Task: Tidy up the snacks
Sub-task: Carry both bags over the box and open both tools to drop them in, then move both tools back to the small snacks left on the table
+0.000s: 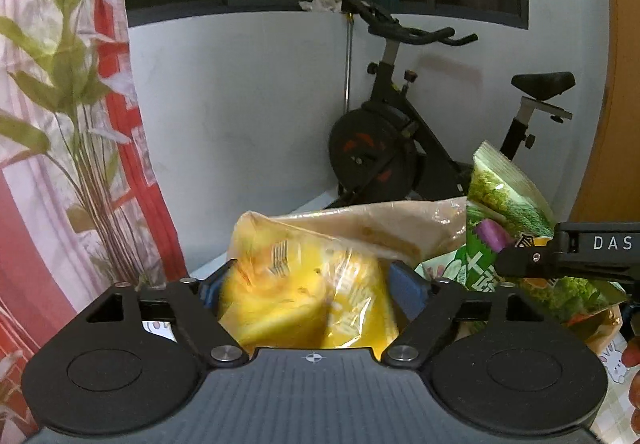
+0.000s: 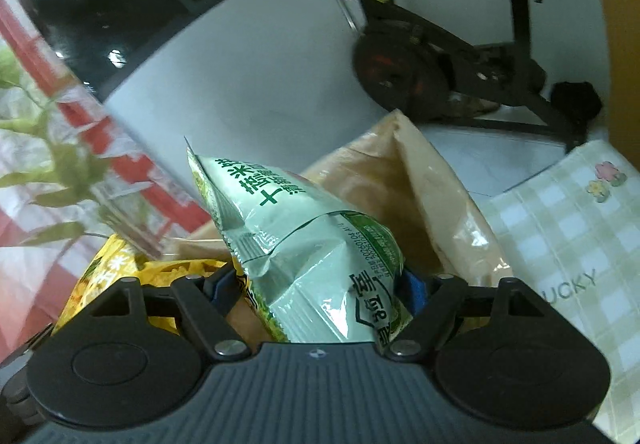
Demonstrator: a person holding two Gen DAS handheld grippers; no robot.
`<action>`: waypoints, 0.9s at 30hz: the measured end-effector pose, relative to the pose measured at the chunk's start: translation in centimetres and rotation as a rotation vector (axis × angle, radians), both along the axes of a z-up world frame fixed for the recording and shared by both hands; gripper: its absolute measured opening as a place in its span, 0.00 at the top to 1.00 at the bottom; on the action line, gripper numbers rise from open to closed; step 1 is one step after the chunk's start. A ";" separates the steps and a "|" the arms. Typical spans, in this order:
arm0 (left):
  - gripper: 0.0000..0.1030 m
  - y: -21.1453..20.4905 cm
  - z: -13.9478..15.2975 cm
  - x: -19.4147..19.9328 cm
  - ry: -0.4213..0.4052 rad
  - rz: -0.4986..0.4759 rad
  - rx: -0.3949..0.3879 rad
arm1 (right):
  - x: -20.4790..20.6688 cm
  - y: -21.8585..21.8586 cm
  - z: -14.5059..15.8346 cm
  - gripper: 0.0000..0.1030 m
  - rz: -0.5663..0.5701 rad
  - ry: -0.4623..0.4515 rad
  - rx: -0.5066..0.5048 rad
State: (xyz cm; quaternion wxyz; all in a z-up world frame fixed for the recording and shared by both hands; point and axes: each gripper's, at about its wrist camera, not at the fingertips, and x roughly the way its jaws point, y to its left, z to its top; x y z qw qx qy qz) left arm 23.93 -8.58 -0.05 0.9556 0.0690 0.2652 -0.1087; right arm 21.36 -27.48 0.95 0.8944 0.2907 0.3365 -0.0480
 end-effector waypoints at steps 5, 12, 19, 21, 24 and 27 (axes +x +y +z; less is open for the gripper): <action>0.14 0.3 0.0 0.1 -0.009 0.013 0.028 | 0.4 0.5 -0.1 0.17 0.006 0.032 -0.031; 0.14 1.9 1.0 -0.6 0.007 0.028 -0.017 | 0.4 0.9 0.5 0.16 0.004 0.045 -0.046; 0.14 3.3 2.3 -2.7 -0.006 0.040 -0.036 | -0.4 0.8 2.5 0.11 -0.011 -0.004 -0.115; 0.14 4.0 2.7 -3.6 -0.011 0.040 -0.036 | -1.0 1.0 3.1 0.11 0.007 -0.027 -0.154; 0.14 5.3 3.2 -5.3 -0.010 0.037 -0.055 | -2.3 1.4 3.7 0.11 0.054 -0.054 -0.216; 0.14 6.9 3.3 -7.4 -0.005 0.038 -0.076 | -4.2 1.6 3.9 0.12 0.119 -0.099 -0.245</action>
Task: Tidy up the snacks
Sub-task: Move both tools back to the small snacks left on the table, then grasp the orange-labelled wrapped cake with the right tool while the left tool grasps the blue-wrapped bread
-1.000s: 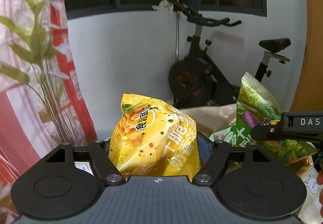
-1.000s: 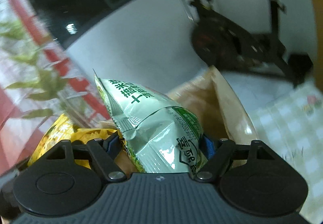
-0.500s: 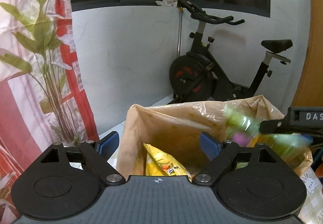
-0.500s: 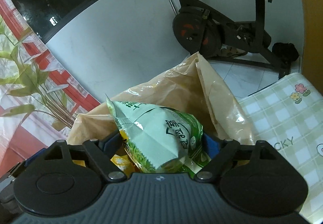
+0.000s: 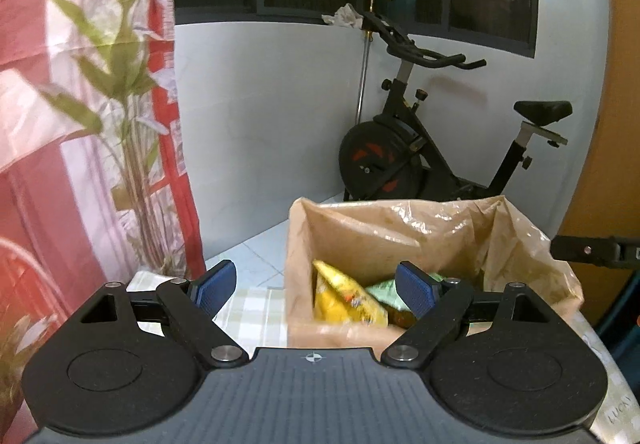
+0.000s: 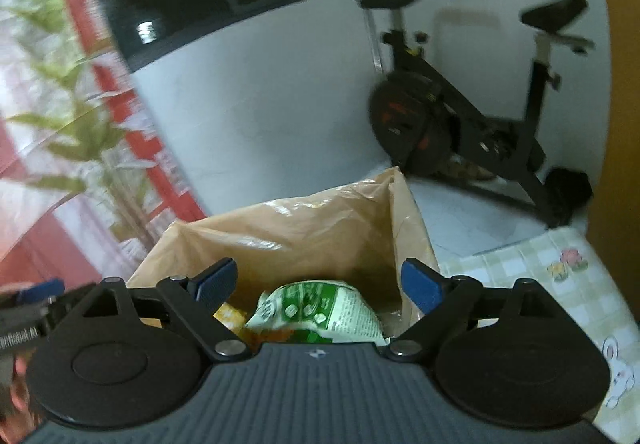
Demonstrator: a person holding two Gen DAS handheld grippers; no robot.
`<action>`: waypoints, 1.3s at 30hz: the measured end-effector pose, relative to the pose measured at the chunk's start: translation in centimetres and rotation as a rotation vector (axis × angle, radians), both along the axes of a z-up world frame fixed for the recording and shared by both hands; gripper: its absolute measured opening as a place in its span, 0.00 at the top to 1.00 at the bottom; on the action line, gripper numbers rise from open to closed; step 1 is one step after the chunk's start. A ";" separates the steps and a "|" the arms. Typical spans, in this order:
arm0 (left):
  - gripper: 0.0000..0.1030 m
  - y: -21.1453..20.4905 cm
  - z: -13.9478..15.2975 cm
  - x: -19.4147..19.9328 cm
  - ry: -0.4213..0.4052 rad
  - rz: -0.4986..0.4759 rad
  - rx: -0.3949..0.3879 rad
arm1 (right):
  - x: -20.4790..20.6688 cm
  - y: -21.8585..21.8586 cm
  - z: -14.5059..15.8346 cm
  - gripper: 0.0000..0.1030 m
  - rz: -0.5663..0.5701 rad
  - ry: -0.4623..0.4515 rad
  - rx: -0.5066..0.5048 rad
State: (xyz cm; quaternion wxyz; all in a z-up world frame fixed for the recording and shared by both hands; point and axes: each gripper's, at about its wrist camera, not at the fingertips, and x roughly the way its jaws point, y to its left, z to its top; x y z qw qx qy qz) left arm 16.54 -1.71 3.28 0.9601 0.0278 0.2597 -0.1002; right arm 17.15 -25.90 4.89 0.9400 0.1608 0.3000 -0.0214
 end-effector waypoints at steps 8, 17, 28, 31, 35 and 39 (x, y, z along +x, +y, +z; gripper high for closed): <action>0.14 4.8 -2.2 -6.5 0.036 -0.002 -0.023 | -6.8 0.4 -0.9 0.12 0.144 -0.062 -0.105; 0.14 7.7 -7.9 -10.6 0.141 0.039 -0.044 | -14.0 0.7 -6.1 0.12 0.177 -0.045 -0.105; 0.14 8.8 -12.2 -11.4 0.243 0.123 -0.110 | -15.6 5.7 -12.4 0.13 0.222 0.118 -0.023; 0.14 8.4 -13.0 -11.6 0.262 0.122 -0.100 | -15.2 7.2 -13.6 0.13 0.240 0.164 0.019; 0.14 8.0 -13.6 -12.2 0.271 0.127 -0.090 | -14.3 8.8 -15.2 0.16 0.260 0.247 0.066; 0.14 7.9 -14.3 -12.0 0.287 0.127 -0.096 | -13.4 10.3 -16.6 0.17 0.273 0.316 0.075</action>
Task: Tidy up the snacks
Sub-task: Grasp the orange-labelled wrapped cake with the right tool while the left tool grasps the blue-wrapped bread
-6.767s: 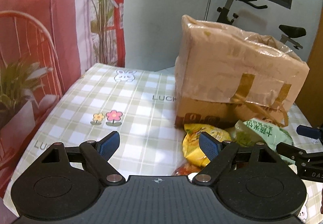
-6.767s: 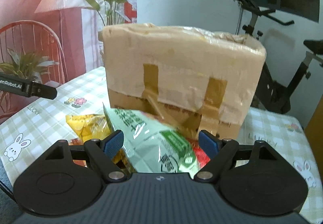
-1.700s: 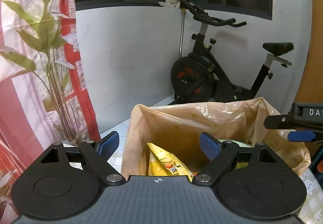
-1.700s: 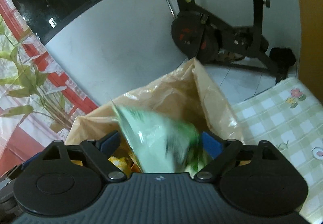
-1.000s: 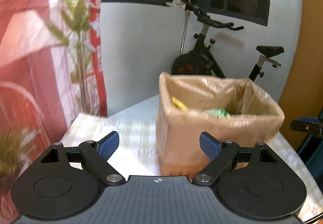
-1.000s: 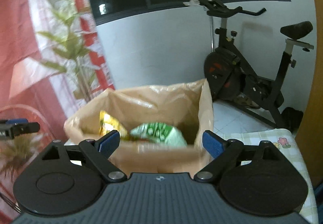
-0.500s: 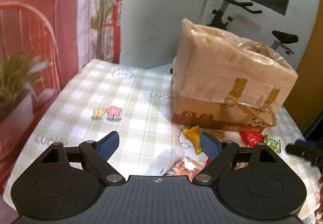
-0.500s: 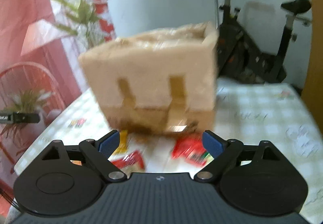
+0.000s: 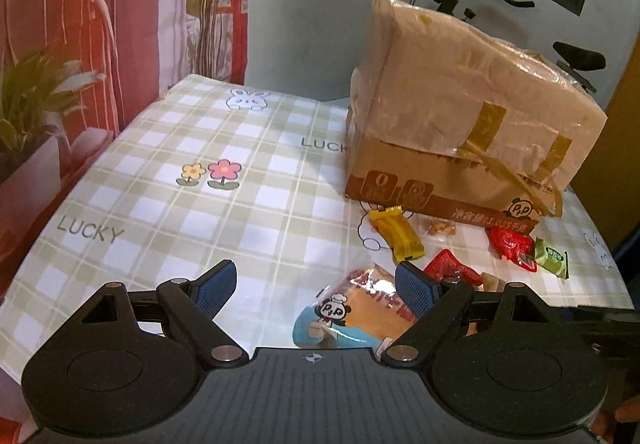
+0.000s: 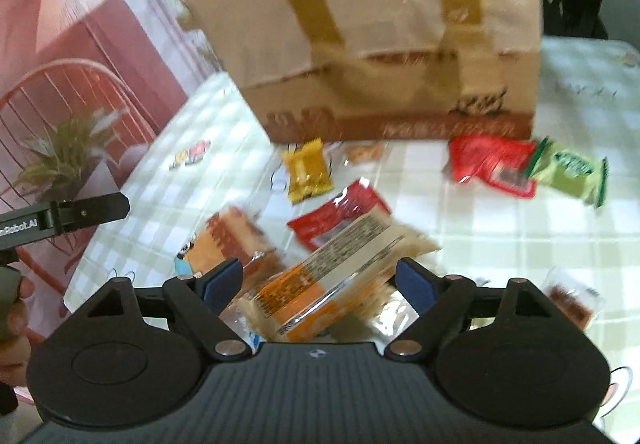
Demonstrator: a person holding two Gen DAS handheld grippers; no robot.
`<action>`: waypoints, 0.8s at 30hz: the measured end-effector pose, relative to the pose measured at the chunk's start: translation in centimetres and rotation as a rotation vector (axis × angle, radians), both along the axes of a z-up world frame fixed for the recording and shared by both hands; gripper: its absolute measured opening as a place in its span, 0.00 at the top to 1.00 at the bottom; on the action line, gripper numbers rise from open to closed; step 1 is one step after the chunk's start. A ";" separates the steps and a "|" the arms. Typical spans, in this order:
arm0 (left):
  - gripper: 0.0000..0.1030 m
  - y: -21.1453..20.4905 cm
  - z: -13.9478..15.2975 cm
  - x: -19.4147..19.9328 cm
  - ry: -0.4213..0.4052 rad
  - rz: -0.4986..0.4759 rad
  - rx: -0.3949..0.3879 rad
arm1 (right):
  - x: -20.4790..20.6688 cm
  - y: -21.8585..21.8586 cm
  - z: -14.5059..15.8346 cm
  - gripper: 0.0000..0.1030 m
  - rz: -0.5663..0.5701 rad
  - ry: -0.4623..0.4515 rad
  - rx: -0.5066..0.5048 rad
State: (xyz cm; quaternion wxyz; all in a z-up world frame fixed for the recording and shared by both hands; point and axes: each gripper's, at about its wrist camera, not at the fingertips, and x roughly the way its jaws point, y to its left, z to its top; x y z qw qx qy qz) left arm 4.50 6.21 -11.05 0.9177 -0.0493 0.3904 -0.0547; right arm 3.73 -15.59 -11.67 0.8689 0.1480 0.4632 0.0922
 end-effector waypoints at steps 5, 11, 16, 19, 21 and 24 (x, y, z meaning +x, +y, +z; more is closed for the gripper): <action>0.14 -0.2 -1.0 0.3 0.014 -0.014 0.014 | 1.0 0.8 -1.0 0.28 -0.008 0.011 -0.080; 0.14 -1.0 -3.3 0.7 0.071 -0.076 0.002 | 0.9 1.1 -0.9 0.50 0.071 -0.036 -0.177; 0.14 -2.1 -4.3 0.5 0.131 -0.099 -0.058 | 0.3 -0.8 -0.8 0.57 0.028 -0.042 -0.181; 0.14 -2.2 -4.9 0.5 0.187 -0.087 -0.134 | -0.1 -2.2 -0.8 0.58 -0.015 -0.047 -0.203; 0.15 -2.2 -5.5 0.8 0.221 -0.065 -0.180 | -0.2 -2.8 -0.9 0.58 -0.037 -0.048 -0.205; 0.15 -2.4 -5.9 1.7 0.240 -0.009 -0.207 | -0.4 -3.1 -0.9 0.59 -0.043 -0.064 -0.240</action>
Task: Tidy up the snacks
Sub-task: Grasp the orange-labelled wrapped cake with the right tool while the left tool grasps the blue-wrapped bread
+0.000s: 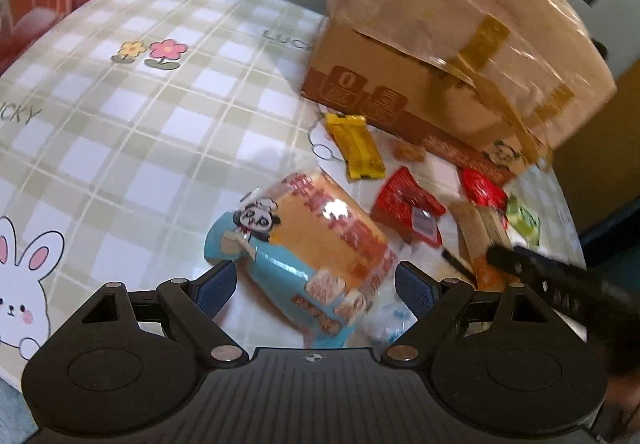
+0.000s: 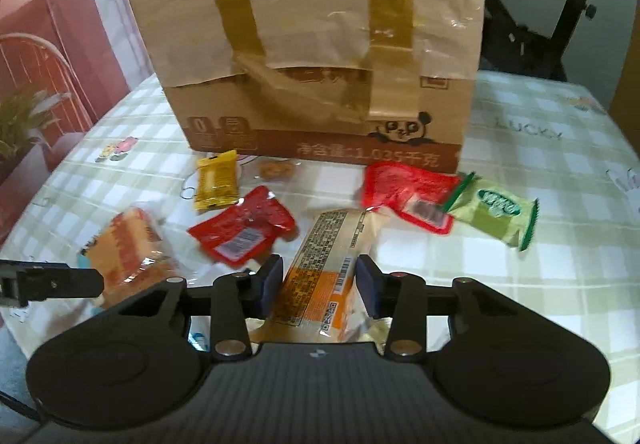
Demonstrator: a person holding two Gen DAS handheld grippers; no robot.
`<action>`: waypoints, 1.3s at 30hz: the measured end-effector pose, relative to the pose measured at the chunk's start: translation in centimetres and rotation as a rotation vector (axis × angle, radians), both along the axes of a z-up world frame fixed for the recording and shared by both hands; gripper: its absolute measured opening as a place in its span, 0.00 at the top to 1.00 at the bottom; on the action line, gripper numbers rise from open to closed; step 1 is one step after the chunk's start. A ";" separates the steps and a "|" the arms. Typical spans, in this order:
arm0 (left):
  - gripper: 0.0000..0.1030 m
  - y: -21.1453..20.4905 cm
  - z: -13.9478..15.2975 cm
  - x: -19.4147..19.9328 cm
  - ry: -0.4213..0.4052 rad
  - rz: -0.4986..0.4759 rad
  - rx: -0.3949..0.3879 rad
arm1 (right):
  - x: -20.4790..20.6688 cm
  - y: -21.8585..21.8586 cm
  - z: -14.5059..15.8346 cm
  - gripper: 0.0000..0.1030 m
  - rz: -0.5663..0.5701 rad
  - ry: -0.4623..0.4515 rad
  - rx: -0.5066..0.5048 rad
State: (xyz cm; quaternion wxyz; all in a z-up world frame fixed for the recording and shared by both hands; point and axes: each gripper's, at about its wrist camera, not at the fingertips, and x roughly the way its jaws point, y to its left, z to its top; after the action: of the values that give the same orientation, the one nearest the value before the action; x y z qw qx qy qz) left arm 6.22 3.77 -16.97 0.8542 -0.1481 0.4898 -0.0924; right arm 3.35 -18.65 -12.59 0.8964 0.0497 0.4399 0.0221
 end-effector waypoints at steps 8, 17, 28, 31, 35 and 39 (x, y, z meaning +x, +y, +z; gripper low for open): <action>0.15 -1.5 -1.1 3.7 0.012 0.049 0.027 | -0.2 -0.2 -0.3 0.59 0.003 -0.023 0.002; 0.14 -2.7 -0.7 5.6 -0.020 0.042 0.100 | -0.6 -0.6 -0.4 0.59 0.007 -0.047 -0.021; 0.11 -4.9 -1.3 6.3 -0.003 0.098 0.196 | -0.4 -2.1 -1.2 0.56 -0.031 -0.027 0.037; 0.12 -5.0 -1.8 5.9 -0.017 0.117 0.208 | -0.3 -2.1 -1.4 0.56 -0.033 -0.026 0.044; 0.21 -4.4 -1.6 5.2 -0.039 0.124 0.198 | -0.1 -1.8 -1.7 0.56 -0.018 -0.029 0.022; 0.24 -3.4 -1.2 4.4 -0.047 0.099 0.215 | 0.3 -1.9 -2.2 0.55 -0.026 -0.021 0.034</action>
State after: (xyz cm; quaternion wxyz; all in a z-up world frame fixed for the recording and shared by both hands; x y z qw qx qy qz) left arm 10.61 0.34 -18.20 0.8800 -0.0774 0.4687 -0.0002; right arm 3.64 -20.57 -14.82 0.9002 0.0704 0.4293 0.0183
